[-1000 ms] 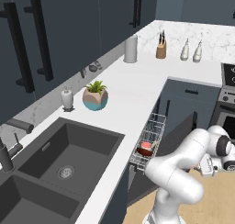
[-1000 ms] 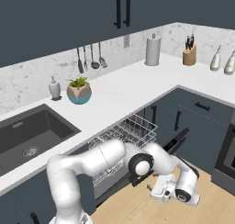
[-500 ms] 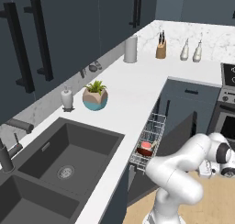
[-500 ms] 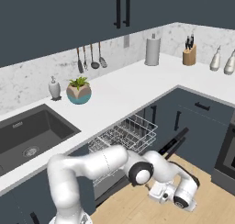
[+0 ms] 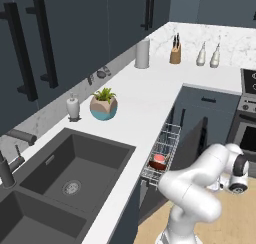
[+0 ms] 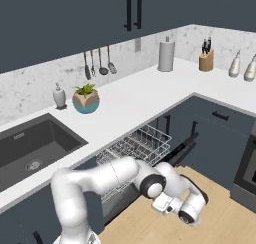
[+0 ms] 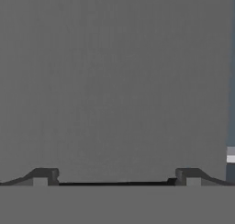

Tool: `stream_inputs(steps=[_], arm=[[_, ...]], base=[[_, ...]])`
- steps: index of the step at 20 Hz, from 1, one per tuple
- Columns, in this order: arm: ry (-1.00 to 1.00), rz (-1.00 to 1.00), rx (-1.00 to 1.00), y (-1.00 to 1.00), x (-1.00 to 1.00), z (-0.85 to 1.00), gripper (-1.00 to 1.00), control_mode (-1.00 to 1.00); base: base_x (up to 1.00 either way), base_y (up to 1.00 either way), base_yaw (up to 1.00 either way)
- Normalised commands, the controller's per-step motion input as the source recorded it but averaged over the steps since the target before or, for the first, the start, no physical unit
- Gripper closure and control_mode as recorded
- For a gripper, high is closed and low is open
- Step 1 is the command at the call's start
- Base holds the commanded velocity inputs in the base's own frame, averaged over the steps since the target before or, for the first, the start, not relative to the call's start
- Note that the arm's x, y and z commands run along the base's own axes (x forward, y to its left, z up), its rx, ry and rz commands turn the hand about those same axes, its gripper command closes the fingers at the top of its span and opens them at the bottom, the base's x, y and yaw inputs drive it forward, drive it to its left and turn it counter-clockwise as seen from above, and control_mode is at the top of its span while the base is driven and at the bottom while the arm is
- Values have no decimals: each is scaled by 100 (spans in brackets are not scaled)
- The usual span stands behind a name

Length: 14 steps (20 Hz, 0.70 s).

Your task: Pick up the cup and bowl from the counter, place them in the dishwasher, and close the dishwasher door.

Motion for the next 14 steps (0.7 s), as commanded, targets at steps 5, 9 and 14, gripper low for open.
stream_inputs(steps=[5,9,14], arm=[[-18,-2,2,100,61,62,-100,-100],[-11,0,0,100,66,47,-100,-100],[-3,0,0,100,76,21,-100,-100]], base=[[0,0,0],[0,0,0],[0,0,0]])
